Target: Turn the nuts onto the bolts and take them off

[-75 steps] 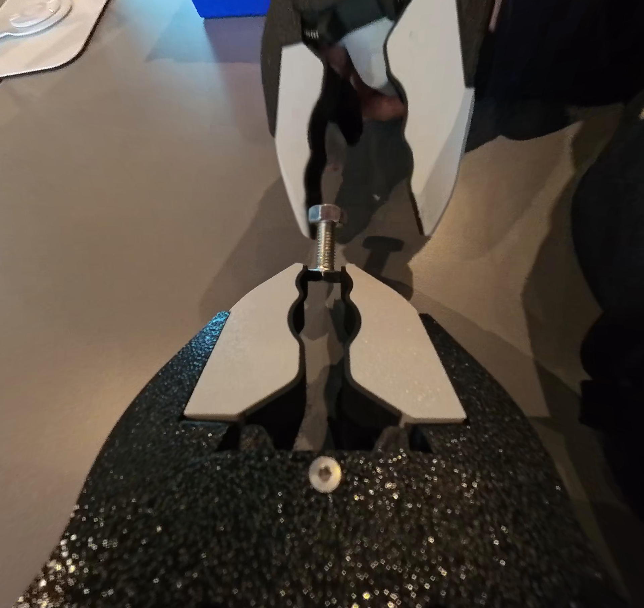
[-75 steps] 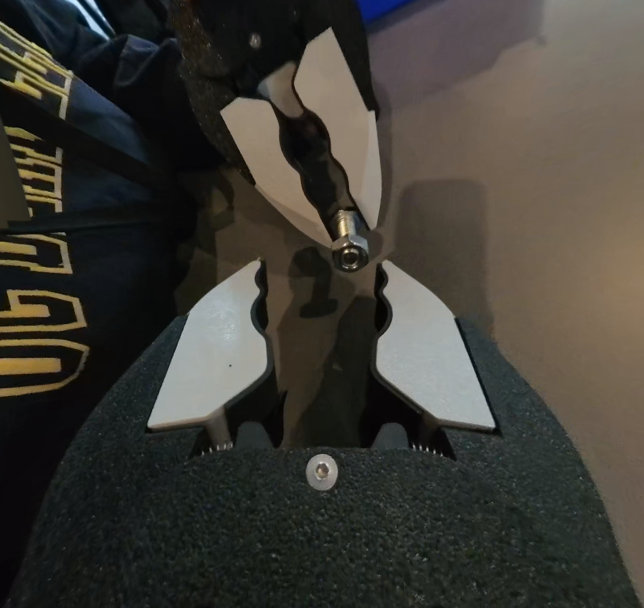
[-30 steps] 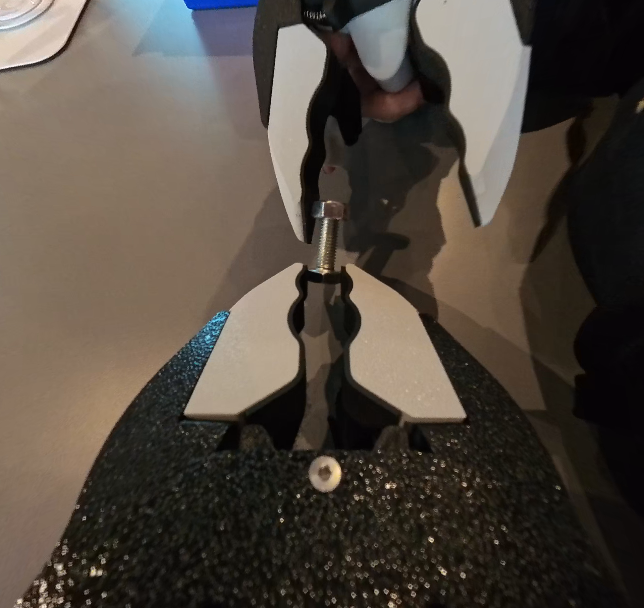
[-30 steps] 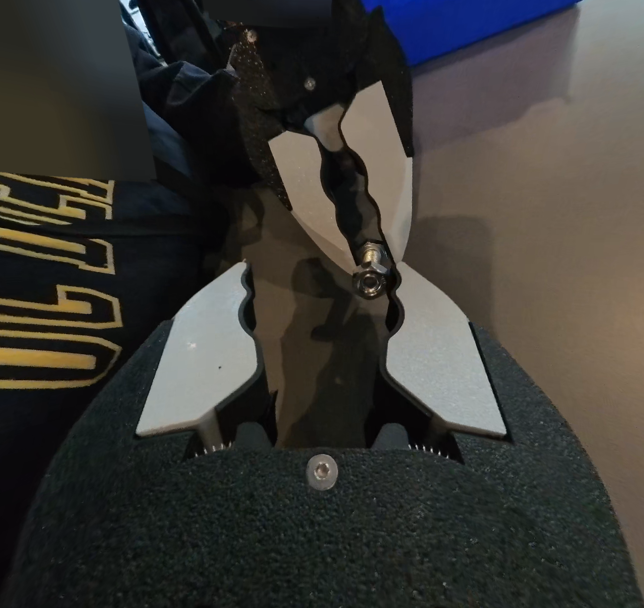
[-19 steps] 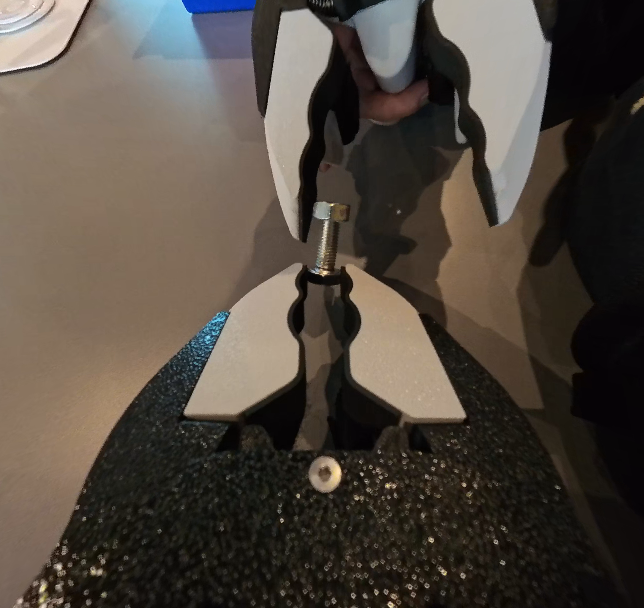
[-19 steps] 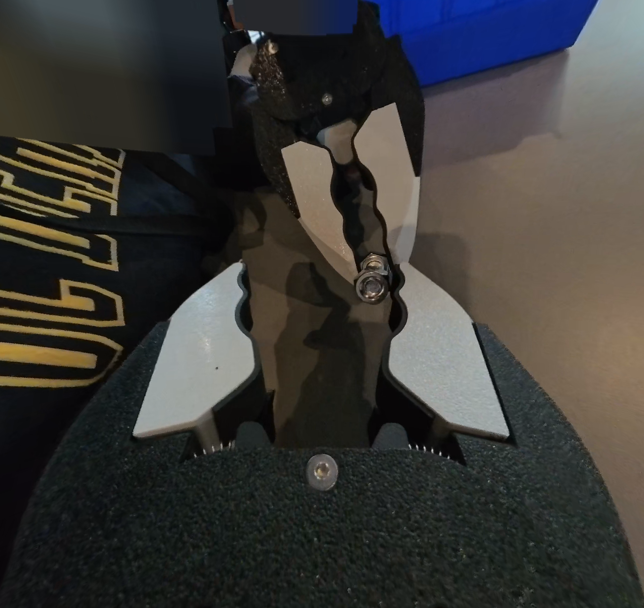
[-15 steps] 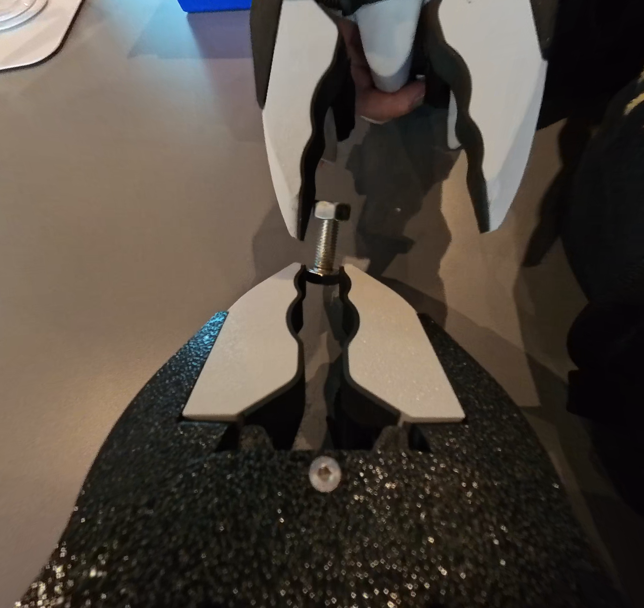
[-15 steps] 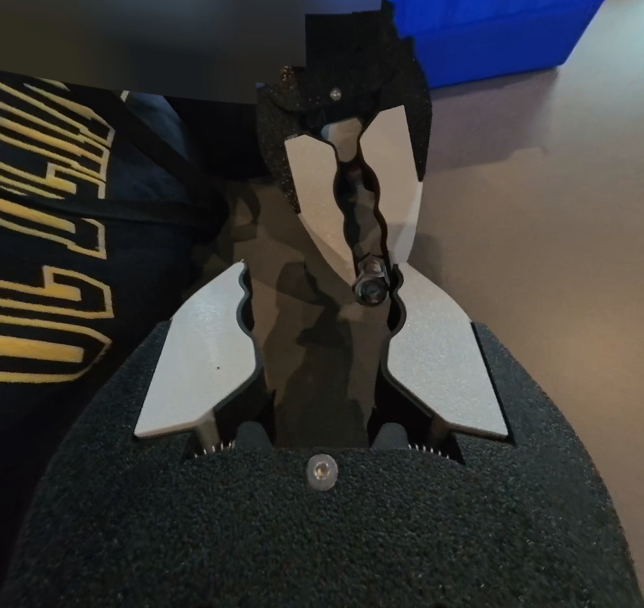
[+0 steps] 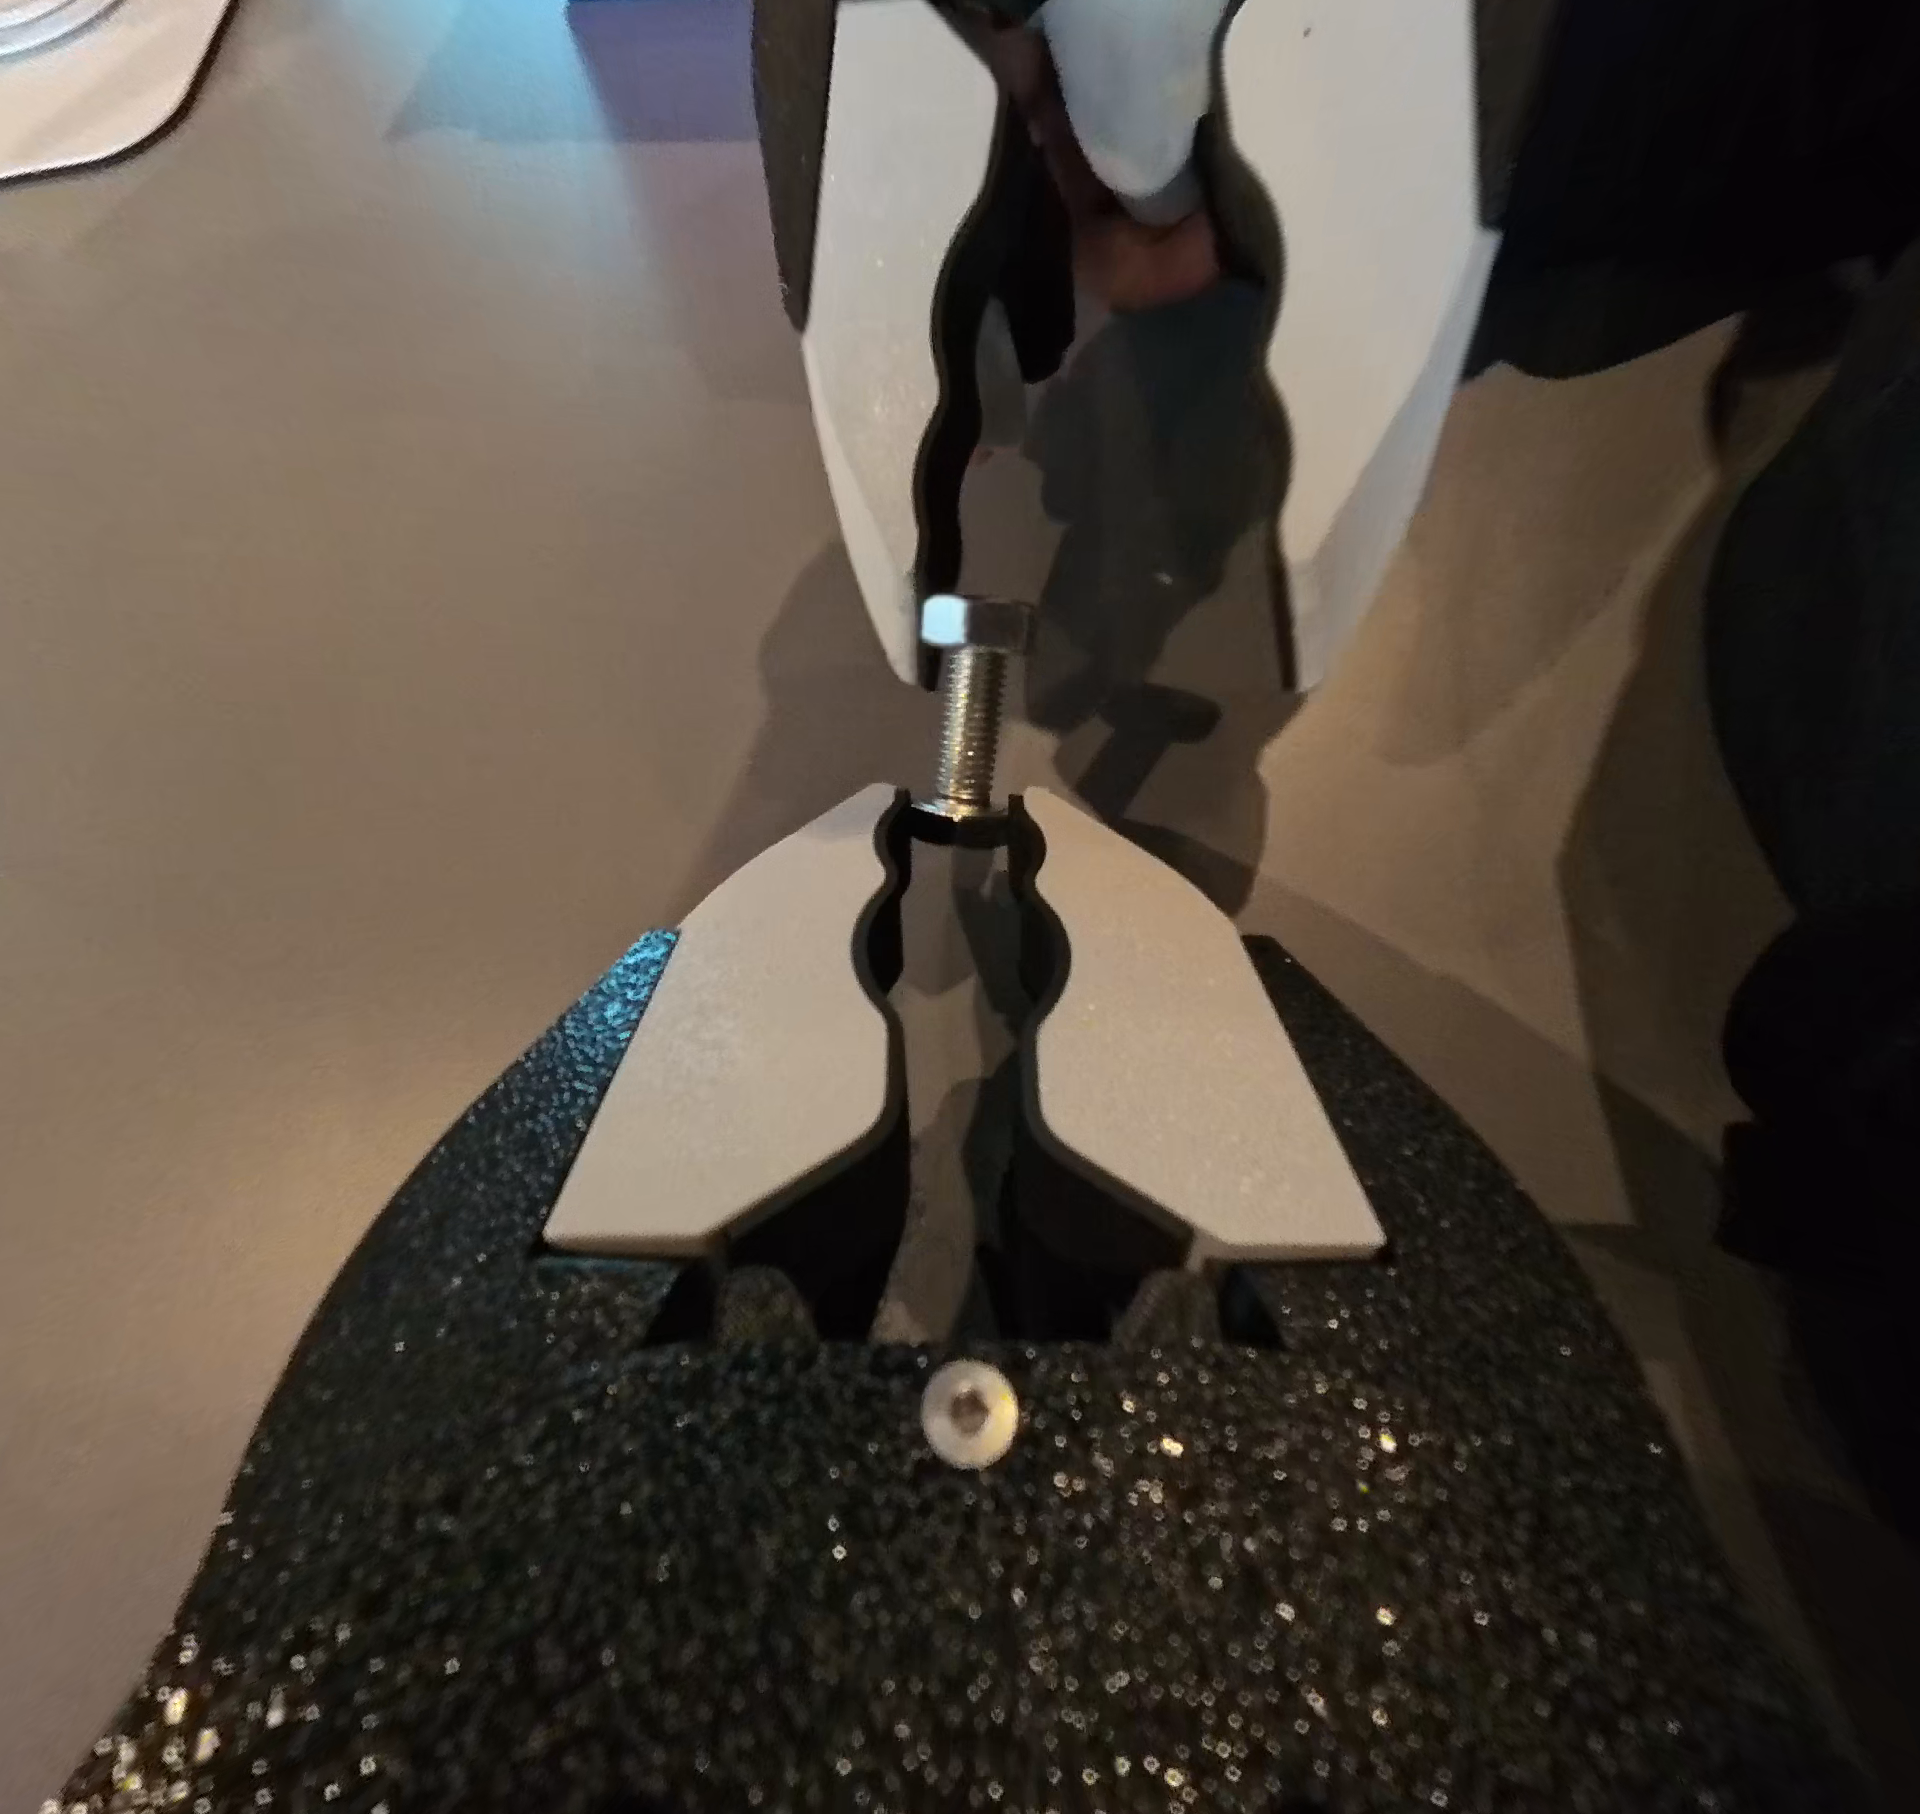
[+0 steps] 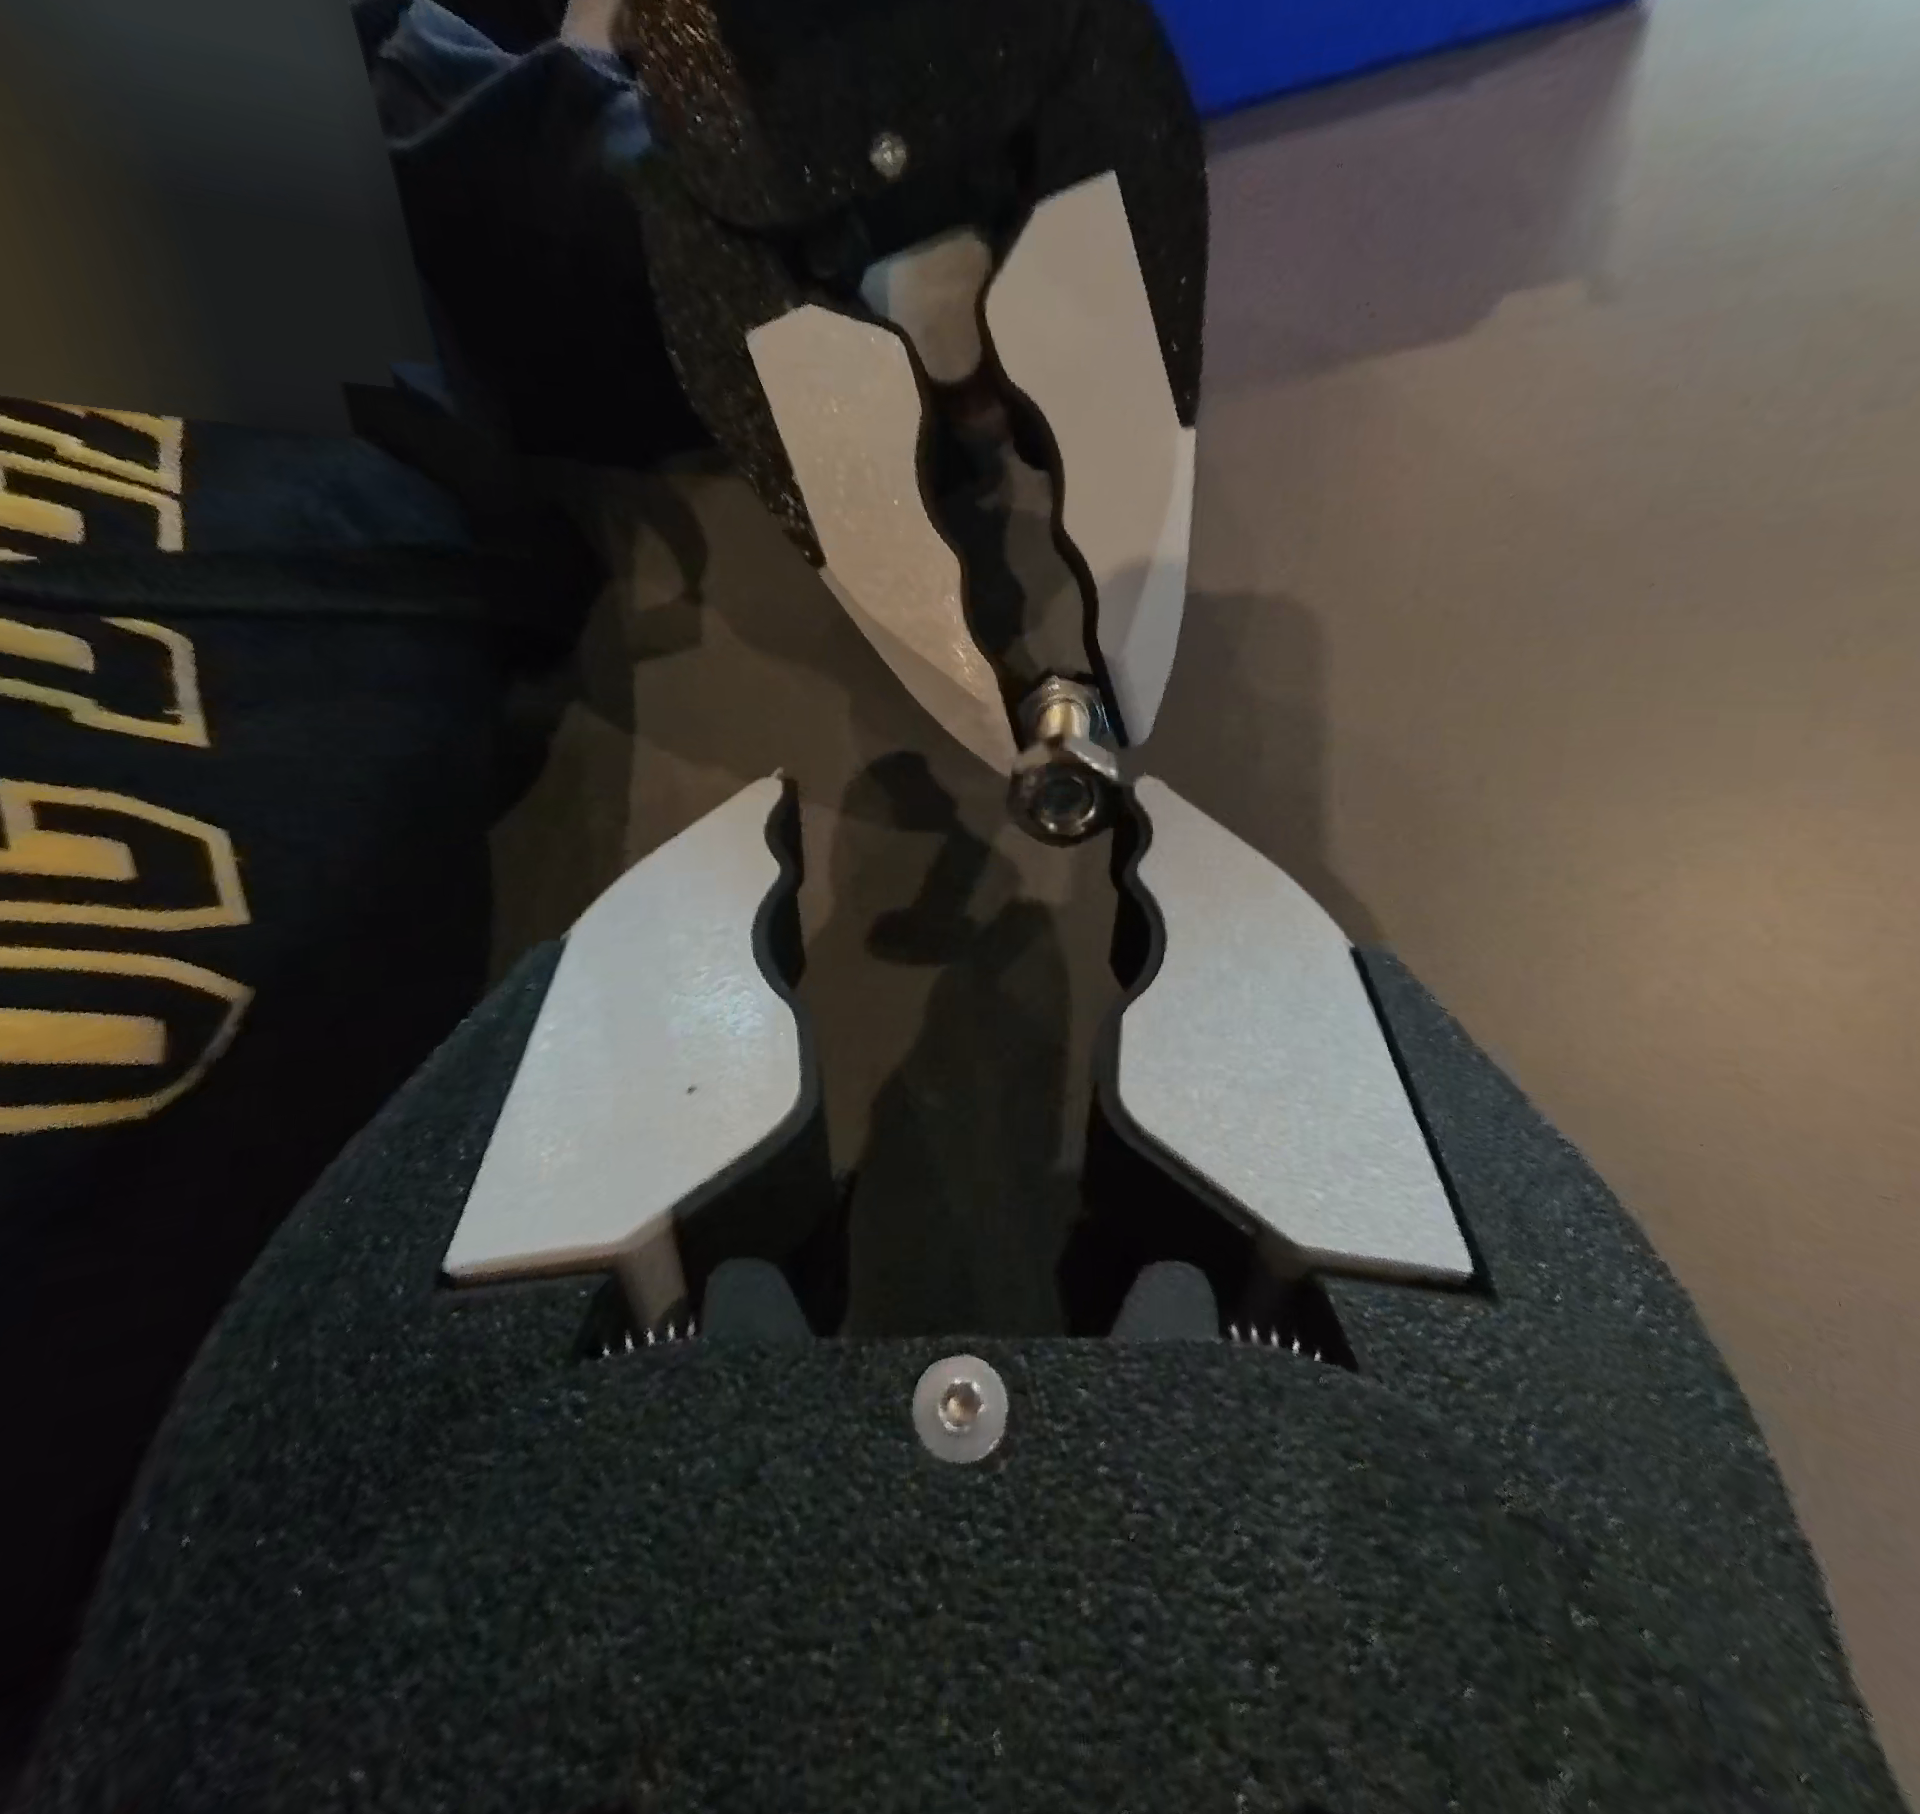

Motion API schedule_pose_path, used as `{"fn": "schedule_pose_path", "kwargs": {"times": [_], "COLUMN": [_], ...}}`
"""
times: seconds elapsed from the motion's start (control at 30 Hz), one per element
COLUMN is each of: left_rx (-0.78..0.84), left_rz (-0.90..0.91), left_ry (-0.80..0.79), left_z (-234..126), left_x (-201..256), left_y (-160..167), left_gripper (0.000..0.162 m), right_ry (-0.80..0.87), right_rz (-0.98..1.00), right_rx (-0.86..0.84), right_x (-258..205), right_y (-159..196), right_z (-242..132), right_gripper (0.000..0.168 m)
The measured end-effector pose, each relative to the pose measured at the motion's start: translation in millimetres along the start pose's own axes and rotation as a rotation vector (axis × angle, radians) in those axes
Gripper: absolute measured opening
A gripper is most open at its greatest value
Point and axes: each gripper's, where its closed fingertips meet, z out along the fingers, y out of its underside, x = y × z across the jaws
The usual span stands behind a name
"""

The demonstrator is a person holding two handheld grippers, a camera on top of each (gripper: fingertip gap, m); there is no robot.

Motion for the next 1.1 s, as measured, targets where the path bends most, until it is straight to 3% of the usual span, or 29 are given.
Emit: {"fn": "schedule_pose_path", "kwargs": {"times": [0.13,0.27,0.37,0.47,0.73,1.1], "left_rx": [-0.015,-0.018,-0.011,-0.008,0.007,-0.052], "left_rz": [0.011,0.008,-0.001,-0.002,-0.025,0.035], "left_ry": [0.003,-0.005,-0.013,-0.024,-0.050,-0.019], "left_z": [1.4,2.0,1.3,1.1,-1.0,4.8], "left_x": [1.3,0.1,-1.7,-3.1,-8.3,0.4], "left_y": [1.7,2.1,1.2,1.1,-0.3,6.5], "left_gripper": [0.017,0.017,0.017,0.017,0.017,0.017], "right_ry": [0.015,0.001,0.089,0.083,0.032,-0.014], "right_rz": [-0.098,-0.219,-0.158,-0.038,0.049,-0.103], "right_rx": [0.034,0.057,0.067,0.041,-0.050,0.027], "right_x": [-5.6,-18.1,0.1,10.2,9.5,-9.9], "right_y": [-7.3,-13.7,-14.4,-6.5,10.9,-5.3], "right_z": [2.4,3.3,-5.3,-8.7,-2.3,4.0], "right_gripper": [0.066,0.061,0.060,0.061,0.051,0.066]}}
